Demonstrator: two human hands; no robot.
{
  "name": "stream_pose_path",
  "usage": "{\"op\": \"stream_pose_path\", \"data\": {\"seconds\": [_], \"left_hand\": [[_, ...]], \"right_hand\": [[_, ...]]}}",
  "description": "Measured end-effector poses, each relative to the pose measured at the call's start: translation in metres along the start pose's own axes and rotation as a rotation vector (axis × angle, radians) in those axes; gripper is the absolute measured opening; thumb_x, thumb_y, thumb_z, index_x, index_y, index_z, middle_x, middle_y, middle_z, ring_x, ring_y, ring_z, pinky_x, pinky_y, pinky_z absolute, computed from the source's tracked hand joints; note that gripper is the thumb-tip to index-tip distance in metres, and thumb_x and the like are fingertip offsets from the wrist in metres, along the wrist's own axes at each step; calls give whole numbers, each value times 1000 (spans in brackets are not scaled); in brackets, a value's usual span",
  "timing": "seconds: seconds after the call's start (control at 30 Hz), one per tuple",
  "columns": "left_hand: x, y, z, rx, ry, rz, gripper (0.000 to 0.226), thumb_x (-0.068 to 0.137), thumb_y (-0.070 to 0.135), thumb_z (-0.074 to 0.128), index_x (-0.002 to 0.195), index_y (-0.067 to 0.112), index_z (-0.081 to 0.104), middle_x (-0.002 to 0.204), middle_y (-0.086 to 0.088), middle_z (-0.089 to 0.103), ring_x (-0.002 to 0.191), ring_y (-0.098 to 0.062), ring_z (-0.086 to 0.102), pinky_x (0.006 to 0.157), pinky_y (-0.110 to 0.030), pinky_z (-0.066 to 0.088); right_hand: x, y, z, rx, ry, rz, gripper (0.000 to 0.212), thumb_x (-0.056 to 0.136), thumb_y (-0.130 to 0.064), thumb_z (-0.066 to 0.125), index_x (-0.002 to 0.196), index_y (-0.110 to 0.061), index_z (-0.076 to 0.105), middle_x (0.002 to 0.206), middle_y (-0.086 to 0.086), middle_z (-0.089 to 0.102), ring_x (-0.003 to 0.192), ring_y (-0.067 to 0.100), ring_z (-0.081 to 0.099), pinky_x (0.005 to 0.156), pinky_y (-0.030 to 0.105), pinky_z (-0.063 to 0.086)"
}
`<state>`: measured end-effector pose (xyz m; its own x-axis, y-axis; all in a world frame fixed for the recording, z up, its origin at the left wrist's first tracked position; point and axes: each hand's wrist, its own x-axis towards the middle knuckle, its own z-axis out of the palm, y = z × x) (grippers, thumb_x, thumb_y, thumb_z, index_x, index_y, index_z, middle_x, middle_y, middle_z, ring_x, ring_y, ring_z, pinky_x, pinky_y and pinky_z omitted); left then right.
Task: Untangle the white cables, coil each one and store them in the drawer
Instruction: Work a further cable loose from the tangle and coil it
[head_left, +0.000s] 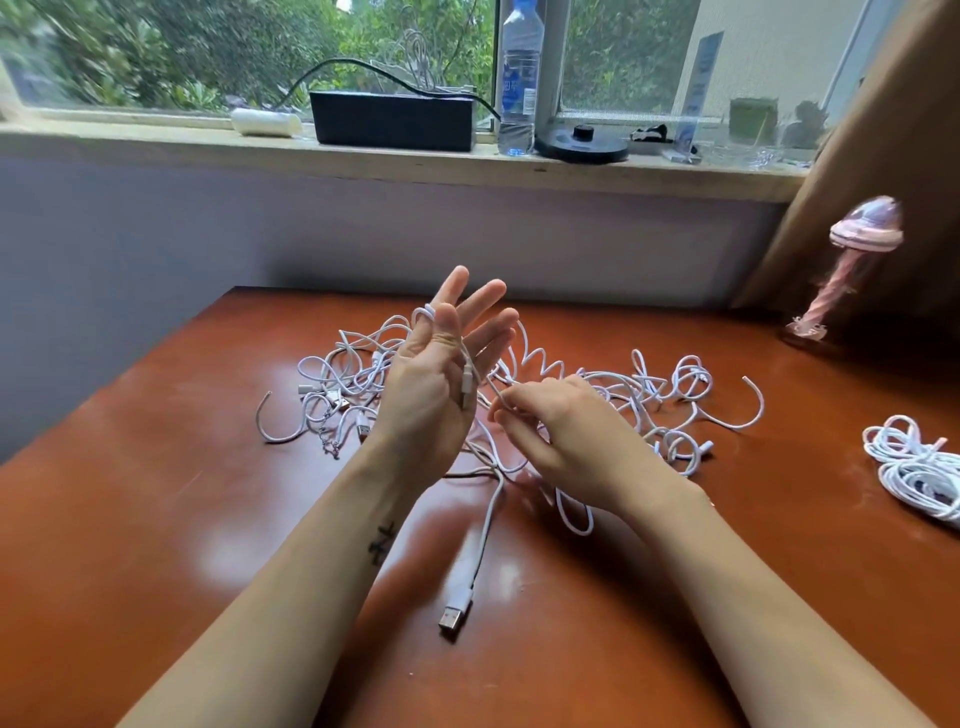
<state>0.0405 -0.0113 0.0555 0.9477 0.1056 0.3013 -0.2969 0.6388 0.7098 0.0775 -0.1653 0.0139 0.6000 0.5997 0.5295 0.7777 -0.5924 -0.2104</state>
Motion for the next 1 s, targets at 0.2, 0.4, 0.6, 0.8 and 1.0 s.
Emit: {"op": "stream_pose_path", "data": {"seconds": [0.2, 0.4, 0.6, 0.8, 1.0], "left_hand": [[3, -12, -8, 196, -10, 79, 36, 108, 16, 38, 143, 15, 48, 136, -8, 64, 127, -23, 61, 111, -33, 46], [3, -21, -19, 621, 16, 233, 39, 108, 22, 46, 146, 17, 48, 127, -3, 69, 124, -17, 63, 111, -40, 46], [2, -28, -27, 1126, -141, 493, 42, 106, 10, 47, 148, 9, 48, 109, 0, 70, 96, -8, 64, 85, -15, 48], [0, -29, -33, 1472, -162, 649, 43, 104, 22, 42, 145, 13, 51, 94, -6, 72, 80, -35, 66, 66, -45, 53], [5, -20, -47, 1507, -142, 535, 39, 104, 36, 35, 115, 13, 64, 98, -4, 73, 88, -33, 68, 73, -47, 54]], "right_hand": [[-2, 4, 1, -59, 38, -42, 26, 97, -34, 49, 94, -19, 70, 81, -3, 60, 73, 23, 51, 69, 32, 33], [0, 3, -6, -142, 130, -94, 21, 95, -32, 53, 96, -23, 72, 81, -9, 65, 73, 21, 56, 70, 33, 35], [0, 8, -14, -229, 211, -113, 15, 88, -19, 63, 96, -23, 75, 83, -4, 66, 73, 24, 55, 65, 34, 37], [0, 7, -24, -112, 288, -99, 14, 95, -22, 63, 96, -16, 76, 81, 1, 64, 72, 24, 58, 65, 40, 51], [-3, 14, -42, -33, 392, -25, 10, 94, -12, 69, 103, -10, 73, 83, 1, 60, 72, 20, 54, 68, 41, 51]]}}
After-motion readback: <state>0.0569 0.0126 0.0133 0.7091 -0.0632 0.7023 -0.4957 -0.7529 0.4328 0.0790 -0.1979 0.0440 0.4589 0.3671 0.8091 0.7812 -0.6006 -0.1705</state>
